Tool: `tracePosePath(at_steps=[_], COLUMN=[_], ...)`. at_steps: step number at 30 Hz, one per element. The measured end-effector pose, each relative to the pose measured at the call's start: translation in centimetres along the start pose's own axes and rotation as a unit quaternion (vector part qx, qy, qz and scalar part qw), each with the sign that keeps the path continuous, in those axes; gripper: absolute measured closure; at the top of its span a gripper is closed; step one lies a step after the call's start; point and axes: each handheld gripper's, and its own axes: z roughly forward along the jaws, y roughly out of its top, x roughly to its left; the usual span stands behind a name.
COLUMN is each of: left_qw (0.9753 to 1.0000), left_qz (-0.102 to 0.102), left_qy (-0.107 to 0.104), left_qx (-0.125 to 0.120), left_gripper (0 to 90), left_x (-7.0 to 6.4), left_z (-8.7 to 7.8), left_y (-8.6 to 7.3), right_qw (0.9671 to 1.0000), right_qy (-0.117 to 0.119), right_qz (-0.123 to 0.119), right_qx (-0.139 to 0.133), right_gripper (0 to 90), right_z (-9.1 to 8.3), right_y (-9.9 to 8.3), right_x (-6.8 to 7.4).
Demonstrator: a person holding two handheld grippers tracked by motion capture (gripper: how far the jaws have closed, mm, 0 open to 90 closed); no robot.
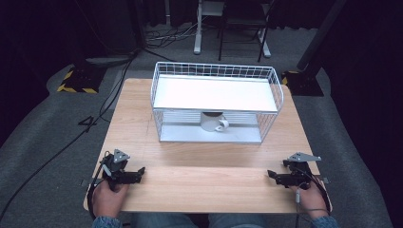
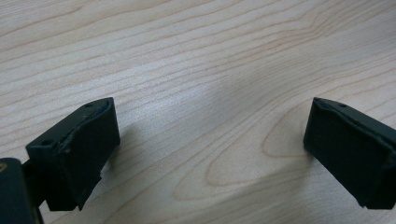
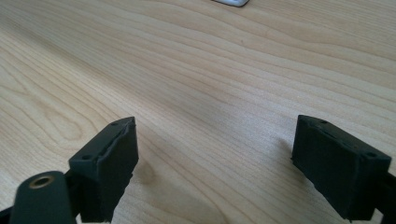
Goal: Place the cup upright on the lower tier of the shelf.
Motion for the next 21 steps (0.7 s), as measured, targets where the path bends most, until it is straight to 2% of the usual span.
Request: tracePosePath(at_steps=[4, 6, 7, 13, 21], left_qw=[1.0, 1.0, 1.0, 1.0, 1.0], left_qz=[0.0, 0.0, 0.0, 0.0, 0.0], left_qy=[0.0, 0.0, 0.0, 0.0, 0.0], left_qx=[0.0, 0.0, 0.0, 0.0, 0.0], left_gripper=[3.8, 3.8, 3.8, 3.8, 3.8], left_x=[0.0, 0.0, 0.0, 0.0, 0.0], left_z=[0.0, 0.0, 0.0, 0.0, 0.0], left_y=[0.0, 0.0, 0.0, 0.0, -0.01], right_qw=[0.9998, 0.9995, 0.9994, 0.9994, 0.9994], right_qy=[-0.011, -0.014, -0.015, -0.02, -0.02], right_qz=[-0.018, -0.028, -0.028, -0.026, -0.026], right_qx=[-0.001, -0.005, -0.011, -0.008, -0.008], right_gripper=[14.2, 9.3, 5.4, 0.9, 0.6], right_z=[0.11, 0.29, 0.5, 0.77, 0.78], right_y=[-0.16, -0.3, -0.42, -0.37, -0.37], right_x=[0.32, 0.49, 0.58, 0.58, 0.59])
